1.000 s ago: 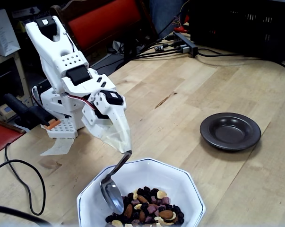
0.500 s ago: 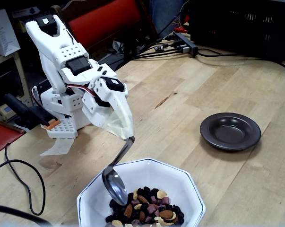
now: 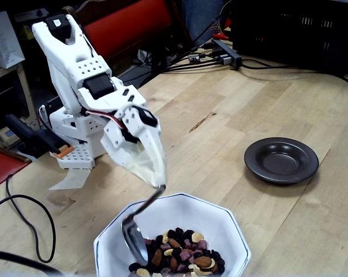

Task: Use spoon to transfer food from the white bowl to brown plate

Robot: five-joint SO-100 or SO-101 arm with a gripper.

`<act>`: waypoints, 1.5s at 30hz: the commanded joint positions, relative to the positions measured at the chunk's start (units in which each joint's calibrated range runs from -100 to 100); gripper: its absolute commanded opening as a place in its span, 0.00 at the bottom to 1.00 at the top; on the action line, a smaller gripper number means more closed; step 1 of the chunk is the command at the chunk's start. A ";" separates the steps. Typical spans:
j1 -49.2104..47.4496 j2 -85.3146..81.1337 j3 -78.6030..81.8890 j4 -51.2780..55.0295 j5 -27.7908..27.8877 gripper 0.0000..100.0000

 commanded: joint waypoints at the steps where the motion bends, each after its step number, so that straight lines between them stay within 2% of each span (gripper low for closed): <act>1: -2.07 4.54 -4.50 -0.67 -0.05 0.04; 7: -4.07 10.53 -4.76 -3.99 0.34 0.04; 15: -4.15 17.55 -4.85 -9.60 4.88 0.04; 23: -4.59 21.23 -4.85 -9.92 4.88 0.04; 26: -4.59 22.00 -4.85 -10.15 3.08 0.04; 35: -6.00 21.92 -4.85 -10.23 -6.89 0.04; 45: -11.63 21.66 -4.85 -10.23 -11.09 0.04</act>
